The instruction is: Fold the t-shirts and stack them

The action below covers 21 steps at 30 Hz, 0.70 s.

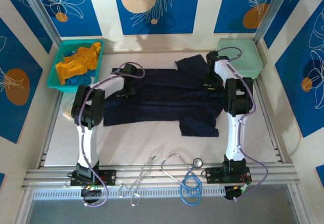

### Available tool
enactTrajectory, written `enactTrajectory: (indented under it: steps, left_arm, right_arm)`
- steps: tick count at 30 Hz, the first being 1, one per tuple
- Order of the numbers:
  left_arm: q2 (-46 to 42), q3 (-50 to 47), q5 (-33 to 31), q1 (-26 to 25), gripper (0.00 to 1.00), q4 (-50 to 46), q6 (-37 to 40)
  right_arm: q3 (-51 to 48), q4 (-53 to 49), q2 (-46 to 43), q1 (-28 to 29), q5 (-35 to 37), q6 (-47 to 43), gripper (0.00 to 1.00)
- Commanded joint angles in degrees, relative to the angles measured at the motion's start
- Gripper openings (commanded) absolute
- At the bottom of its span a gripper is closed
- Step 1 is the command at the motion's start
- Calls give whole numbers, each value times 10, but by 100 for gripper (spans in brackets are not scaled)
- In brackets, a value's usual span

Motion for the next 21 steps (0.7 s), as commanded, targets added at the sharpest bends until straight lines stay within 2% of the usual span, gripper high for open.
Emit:
enactTrajectory:
  steps: [1, 9, 21]
  left_arm:
    - [2, -87, 34, -24, 0, -41, -26]
    - [-62, -219, 51, -46, 0, 5, -76]
    - [-128, -290, 73, -67, 0, 24, -90]
  right_arm:
    - [-62, -17, -15, -12, 25, 16, 0]
    - [-128, 2, -46, -14, 31, 28, 0]
    - [-193, 4, -107, -25, 50, 39, 0]
